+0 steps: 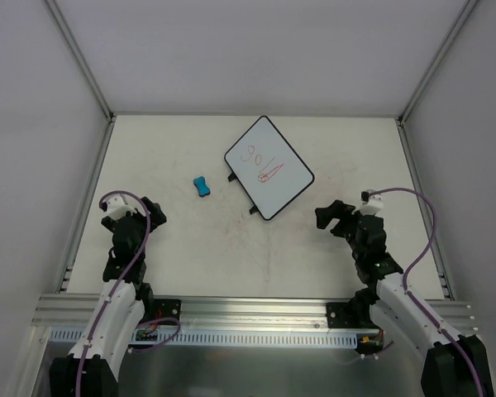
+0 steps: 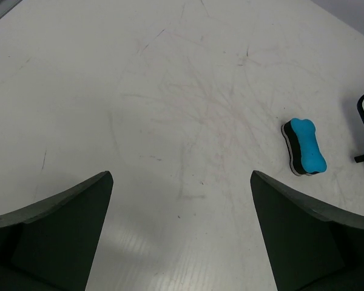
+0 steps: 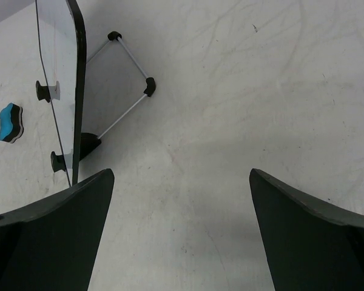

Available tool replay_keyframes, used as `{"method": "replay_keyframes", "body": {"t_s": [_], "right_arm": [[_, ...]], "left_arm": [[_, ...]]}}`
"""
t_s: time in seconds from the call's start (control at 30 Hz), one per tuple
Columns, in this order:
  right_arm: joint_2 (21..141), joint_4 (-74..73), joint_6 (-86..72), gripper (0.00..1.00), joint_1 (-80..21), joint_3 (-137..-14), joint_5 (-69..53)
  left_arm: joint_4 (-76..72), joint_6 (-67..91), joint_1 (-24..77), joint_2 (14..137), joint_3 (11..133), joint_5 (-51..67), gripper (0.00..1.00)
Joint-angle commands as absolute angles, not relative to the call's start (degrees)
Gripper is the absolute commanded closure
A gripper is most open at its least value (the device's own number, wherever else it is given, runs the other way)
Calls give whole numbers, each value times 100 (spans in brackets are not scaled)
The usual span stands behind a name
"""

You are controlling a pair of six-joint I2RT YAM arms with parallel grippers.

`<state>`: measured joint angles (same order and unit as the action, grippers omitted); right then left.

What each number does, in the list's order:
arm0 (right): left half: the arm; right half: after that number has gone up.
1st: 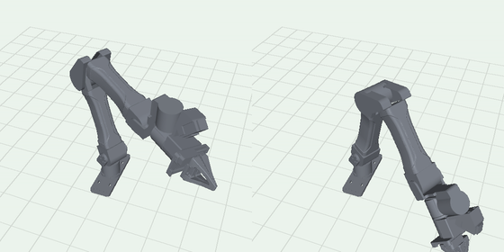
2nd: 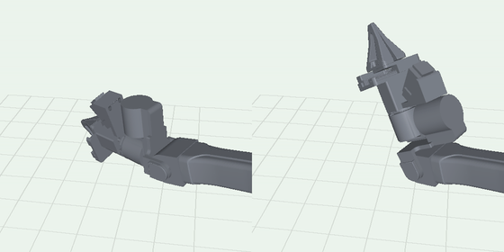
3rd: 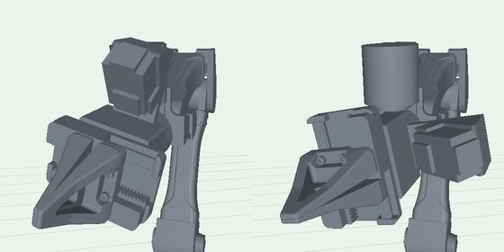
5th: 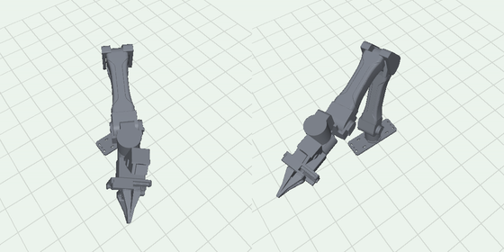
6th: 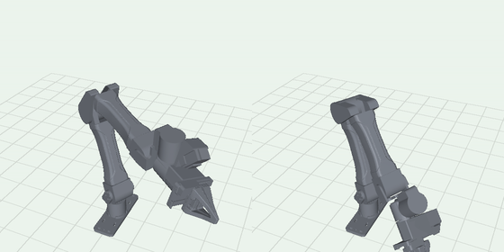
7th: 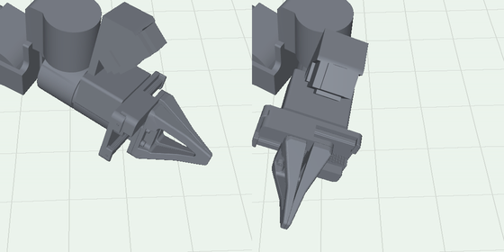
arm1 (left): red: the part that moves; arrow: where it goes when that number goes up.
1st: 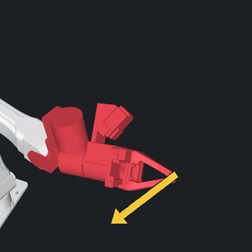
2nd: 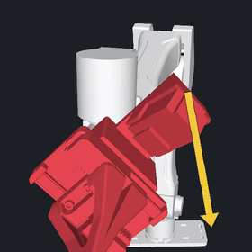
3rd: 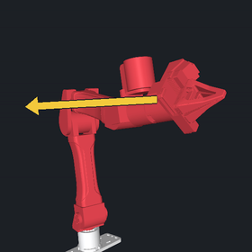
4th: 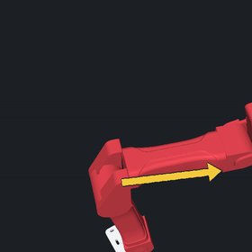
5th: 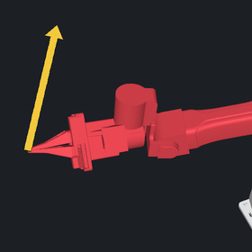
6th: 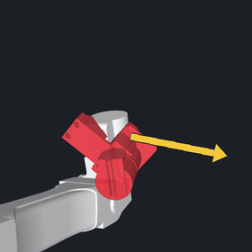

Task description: Erase the whiteboard

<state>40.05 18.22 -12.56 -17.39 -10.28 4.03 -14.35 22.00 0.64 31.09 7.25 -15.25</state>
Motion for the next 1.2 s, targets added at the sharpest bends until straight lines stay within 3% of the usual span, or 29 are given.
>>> {"method": "replay_keyframes", "body": {"t_s": [0.0,0.37,1.17], "right_arm": [[3938,2171,-1161,1,-1767,-1292,404],[4104,2891,-1046,1,-1758,-1073,-948],[6679,5045,-1871,2,-1749,-2108,-1977]], "left_arm": [[-1529,2215,35,3155,993,-1547,1],[-1732,2057,35,2822,827,-327,1],[-1828,2215,35,2909,738,79,1]]}}
